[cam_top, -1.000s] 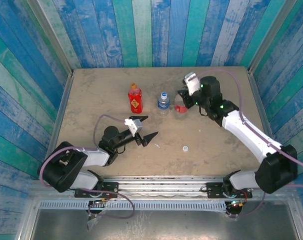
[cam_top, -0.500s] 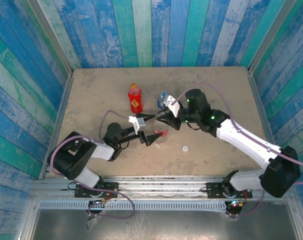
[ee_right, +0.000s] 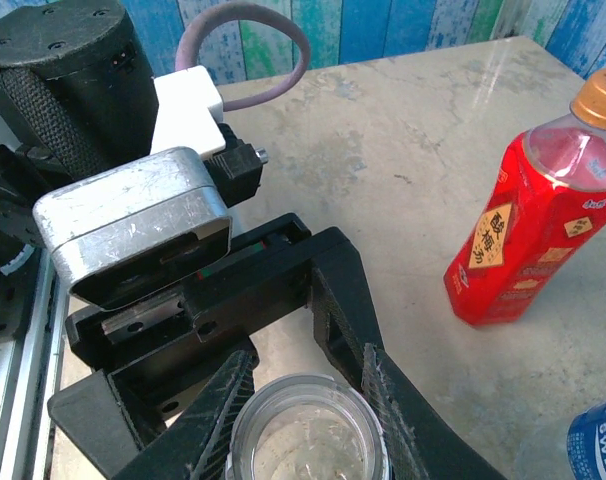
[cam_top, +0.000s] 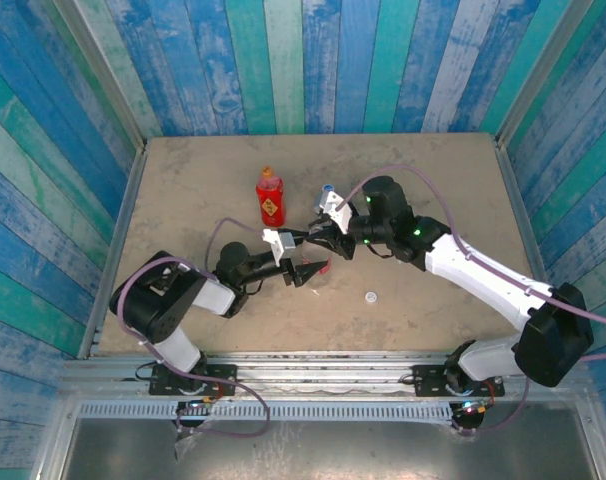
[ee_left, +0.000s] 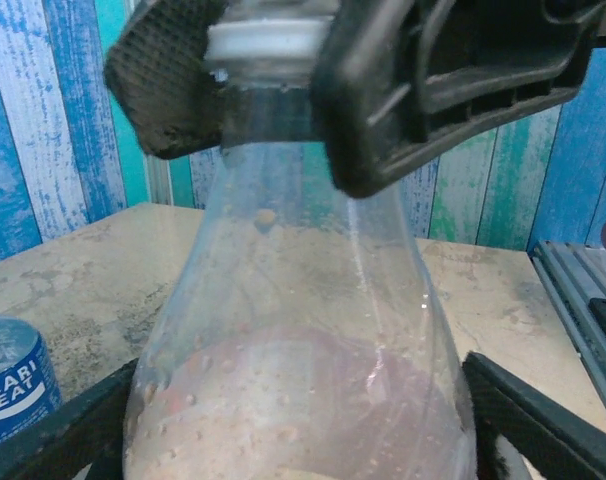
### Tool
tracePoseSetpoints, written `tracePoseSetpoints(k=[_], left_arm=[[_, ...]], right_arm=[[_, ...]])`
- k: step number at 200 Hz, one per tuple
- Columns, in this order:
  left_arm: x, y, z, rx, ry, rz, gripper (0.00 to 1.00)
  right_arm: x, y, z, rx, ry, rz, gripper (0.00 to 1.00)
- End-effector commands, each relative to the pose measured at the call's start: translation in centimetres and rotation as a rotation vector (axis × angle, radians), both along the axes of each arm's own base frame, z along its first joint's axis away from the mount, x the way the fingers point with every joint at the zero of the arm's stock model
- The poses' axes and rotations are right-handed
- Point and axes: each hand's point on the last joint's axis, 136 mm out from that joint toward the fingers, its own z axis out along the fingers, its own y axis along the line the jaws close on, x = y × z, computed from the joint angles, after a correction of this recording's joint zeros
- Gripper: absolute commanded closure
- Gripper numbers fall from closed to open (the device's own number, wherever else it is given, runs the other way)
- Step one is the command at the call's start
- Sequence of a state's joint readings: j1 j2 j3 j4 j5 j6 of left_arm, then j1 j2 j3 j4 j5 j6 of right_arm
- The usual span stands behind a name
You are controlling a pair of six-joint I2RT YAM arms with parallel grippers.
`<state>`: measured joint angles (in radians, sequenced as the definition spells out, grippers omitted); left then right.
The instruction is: Screw on the bottle caps
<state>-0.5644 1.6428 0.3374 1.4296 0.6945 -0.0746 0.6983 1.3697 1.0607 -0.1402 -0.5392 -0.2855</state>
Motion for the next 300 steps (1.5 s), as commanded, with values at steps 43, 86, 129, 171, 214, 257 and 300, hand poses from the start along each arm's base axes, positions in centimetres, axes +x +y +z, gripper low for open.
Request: tracePoseSetpoints(k=[43, 86, 129, 171, 214, 257, 300], left_arm=[[0.0, -0.2, 0.4, -0.008, -0.036, -0.007, 0.33], [-0.1, -0.3, 0.3, 0.000, -0.045, -0.013, 0.36], [-0.2, -0.2, 0.0, 0.007, -0.050, -0.011, 0.38], [-0.3, 0.0, 0.2, 0.006, -0.055, -0.006, 0.38], [-0.2, -0.1, 0.2, -0.025, -0.039, -0.011, 0.38], [-0.1, 0.1, 0.3, -0.067, -0.020, 0.002, 0.39], [-0.1, 0.5, -0.5, -0.069, 0.005, 0.025, 0.38]], right_arm=[[-0.1, 0.3, 0.0, -0.010, 0.014, 0.008, 0.77], [0.2, 0.5, 0.2, -0.012, 0.022, -0.008, 0.69], [2.6, -0.9, 3.4, 0.086, -0.035, -0.206, 0.38], [2.7, -5.1, 5.3, 0.174, -0.073, -0.430, 0.24], [0.6, -11.2, 2.8, 0.151, -0.027, -0.645, 0.22], [-1.4, -16.0, -2.8, 0.038, 0.099, -0.831, 0.24], [-3.1, -17.1, -9.6, -0.074, 0.259, -0.900, 0.27]])
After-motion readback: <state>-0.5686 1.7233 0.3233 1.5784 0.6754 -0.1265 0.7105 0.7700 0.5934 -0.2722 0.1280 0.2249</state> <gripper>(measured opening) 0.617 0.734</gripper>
